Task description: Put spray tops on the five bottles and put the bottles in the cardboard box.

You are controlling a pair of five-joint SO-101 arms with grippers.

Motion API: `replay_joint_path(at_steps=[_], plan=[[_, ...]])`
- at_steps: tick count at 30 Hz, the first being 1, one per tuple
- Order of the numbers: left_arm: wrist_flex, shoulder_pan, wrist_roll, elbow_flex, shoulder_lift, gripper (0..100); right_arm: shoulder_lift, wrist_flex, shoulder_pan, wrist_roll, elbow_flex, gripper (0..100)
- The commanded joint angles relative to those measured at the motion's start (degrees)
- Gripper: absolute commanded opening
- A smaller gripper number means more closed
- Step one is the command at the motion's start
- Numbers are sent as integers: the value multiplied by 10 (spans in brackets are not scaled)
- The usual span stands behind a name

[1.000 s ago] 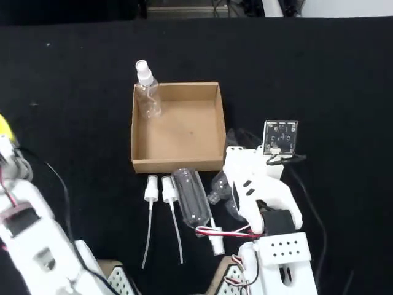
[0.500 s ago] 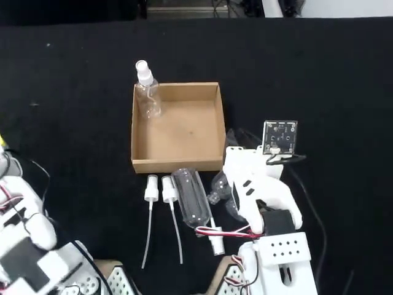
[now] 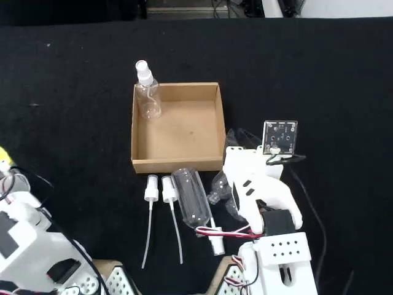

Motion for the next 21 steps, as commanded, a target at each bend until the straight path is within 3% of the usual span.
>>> replay_joint_path(at_steps=[1,12,21], plan=[[-17,-41,74,-32,5,29,-9,-18,6,-3,-2,53],[-17,-42,23,-23,11,42,-9,-19,9,-3,-2,53],[-17,-44,26,-22,5,304,-9,-20,9,-2,-2,53]])
